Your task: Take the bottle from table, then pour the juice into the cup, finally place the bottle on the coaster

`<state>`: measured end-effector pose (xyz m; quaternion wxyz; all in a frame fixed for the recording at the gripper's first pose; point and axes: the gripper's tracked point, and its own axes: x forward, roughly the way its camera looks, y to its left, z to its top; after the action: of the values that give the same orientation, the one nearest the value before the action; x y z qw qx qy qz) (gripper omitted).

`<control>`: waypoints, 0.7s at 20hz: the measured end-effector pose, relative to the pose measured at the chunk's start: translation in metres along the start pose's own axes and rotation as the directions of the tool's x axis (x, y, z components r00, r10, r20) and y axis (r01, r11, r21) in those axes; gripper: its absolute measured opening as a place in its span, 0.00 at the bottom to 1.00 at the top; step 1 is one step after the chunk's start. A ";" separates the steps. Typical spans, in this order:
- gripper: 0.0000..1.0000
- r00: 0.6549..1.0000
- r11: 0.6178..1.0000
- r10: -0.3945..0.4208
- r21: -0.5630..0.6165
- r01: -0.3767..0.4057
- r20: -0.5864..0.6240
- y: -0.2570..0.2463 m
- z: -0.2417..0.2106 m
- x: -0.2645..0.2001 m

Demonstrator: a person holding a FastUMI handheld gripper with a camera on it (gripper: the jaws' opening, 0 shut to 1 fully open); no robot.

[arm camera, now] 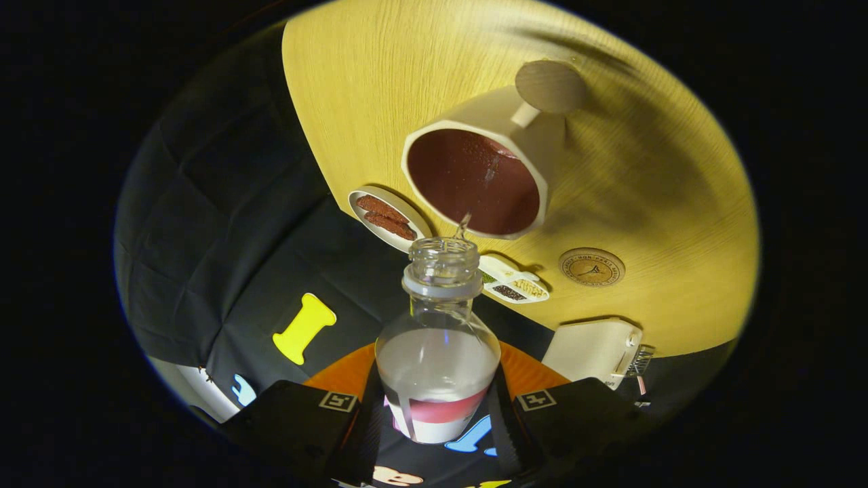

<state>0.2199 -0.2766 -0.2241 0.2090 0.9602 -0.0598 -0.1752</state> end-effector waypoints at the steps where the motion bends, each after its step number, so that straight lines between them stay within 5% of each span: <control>1: 0.70 1.000 1.000 0.001 0.008 -0.001 0.001 0.000 -0.001 0.000; 14: 0.70 1.000 0.999 -0.004 0.049 0.004 -0.009 -0.001 -0.007 0.001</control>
<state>0.2232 -0.2734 -0.2190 0.1854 0.9659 -0.0613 -0.1698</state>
